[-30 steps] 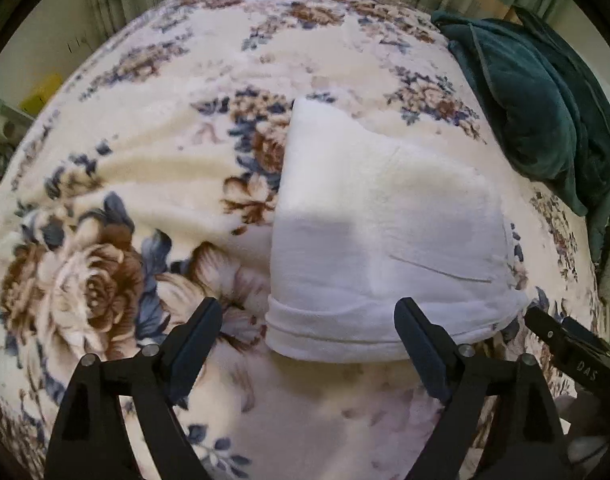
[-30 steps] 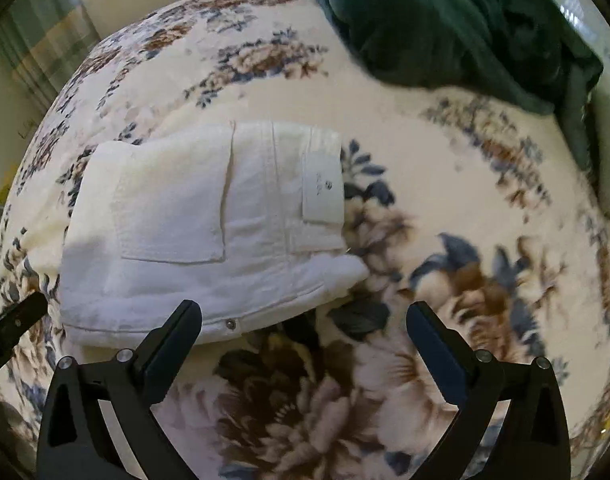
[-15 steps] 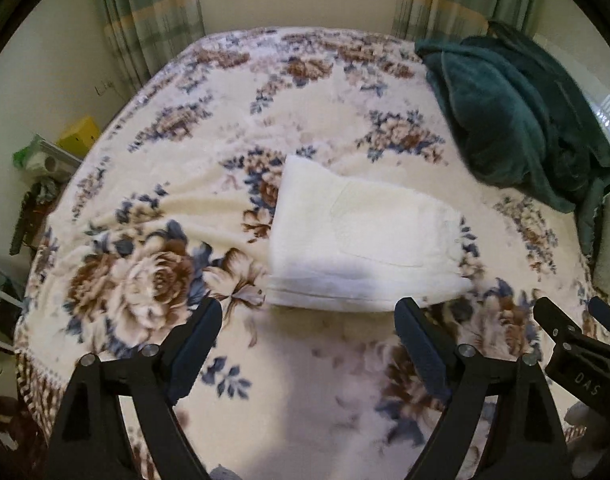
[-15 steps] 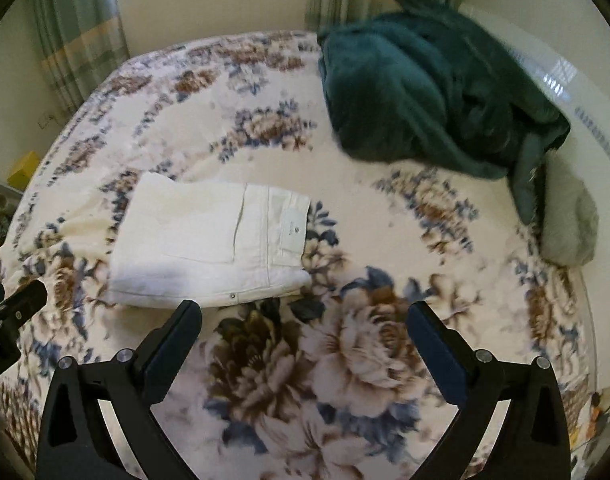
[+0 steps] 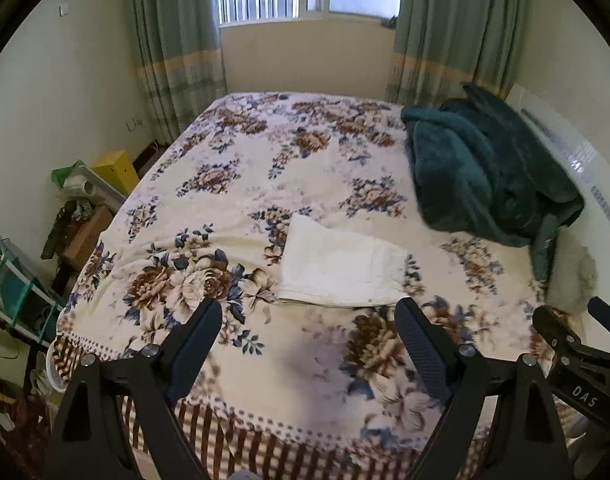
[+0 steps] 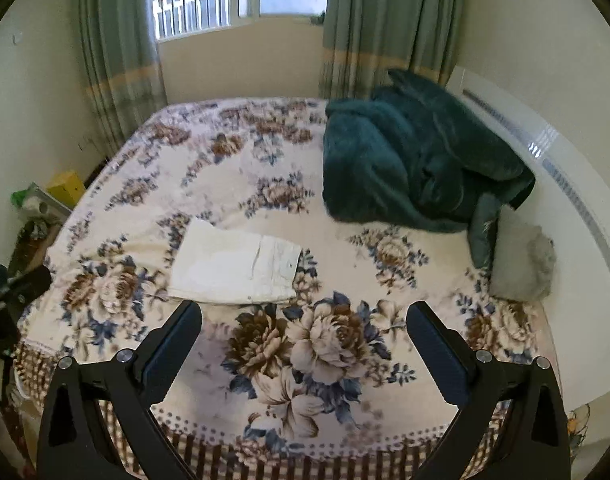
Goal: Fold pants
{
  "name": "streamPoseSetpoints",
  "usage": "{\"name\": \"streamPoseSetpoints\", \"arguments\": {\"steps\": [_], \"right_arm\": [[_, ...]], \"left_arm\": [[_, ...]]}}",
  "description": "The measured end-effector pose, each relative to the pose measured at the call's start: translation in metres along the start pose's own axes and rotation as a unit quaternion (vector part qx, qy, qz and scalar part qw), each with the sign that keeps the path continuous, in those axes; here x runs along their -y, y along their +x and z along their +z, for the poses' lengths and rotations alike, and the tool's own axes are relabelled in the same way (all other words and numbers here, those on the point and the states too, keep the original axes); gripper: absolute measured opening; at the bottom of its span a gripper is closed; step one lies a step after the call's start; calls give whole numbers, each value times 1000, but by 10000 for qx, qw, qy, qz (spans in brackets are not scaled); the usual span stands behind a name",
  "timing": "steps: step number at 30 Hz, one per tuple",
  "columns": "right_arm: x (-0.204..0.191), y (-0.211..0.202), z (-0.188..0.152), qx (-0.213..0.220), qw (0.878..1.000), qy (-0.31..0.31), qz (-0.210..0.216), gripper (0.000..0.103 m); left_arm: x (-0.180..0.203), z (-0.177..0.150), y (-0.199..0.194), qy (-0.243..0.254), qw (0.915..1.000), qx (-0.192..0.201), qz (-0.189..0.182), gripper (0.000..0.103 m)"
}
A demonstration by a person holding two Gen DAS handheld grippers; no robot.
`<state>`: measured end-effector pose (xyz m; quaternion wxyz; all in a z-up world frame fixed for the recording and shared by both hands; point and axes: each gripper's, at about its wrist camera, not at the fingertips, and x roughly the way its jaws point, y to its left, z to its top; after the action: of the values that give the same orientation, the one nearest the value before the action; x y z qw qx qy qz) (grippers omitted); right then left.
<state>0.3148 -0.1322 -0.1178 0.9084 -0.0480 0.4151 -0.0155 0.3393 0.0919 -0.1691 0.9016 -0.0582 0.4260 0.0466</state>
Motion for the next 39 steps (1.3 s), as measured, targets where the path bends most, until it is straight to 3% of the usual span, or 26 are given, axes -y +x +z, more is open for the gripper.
{"name": "streamPoseSetpoints", "arguments": {"steps": [8,19,27,29,39], "right_arm": [[8,-131,10,445,9989,-95,74,103],[7,-234,8,815,9964,-122,201,103],[7,-255,3,865,9959,-80,247,103],[7,-254,2,872,9958,-87,252,103],[5,-267,1,889,9953,-159,359,103]], "left_arm": [[9,2,-97,68,9996,231,-133,88],[3,-1,-172,173,9974,692,-86,88],[0,-9,-187,148,9968,781,-15,89],[1,-12,-190,174,9966,808,44,103],[-2,-20,-197,46,9961,849,215,103]]}}
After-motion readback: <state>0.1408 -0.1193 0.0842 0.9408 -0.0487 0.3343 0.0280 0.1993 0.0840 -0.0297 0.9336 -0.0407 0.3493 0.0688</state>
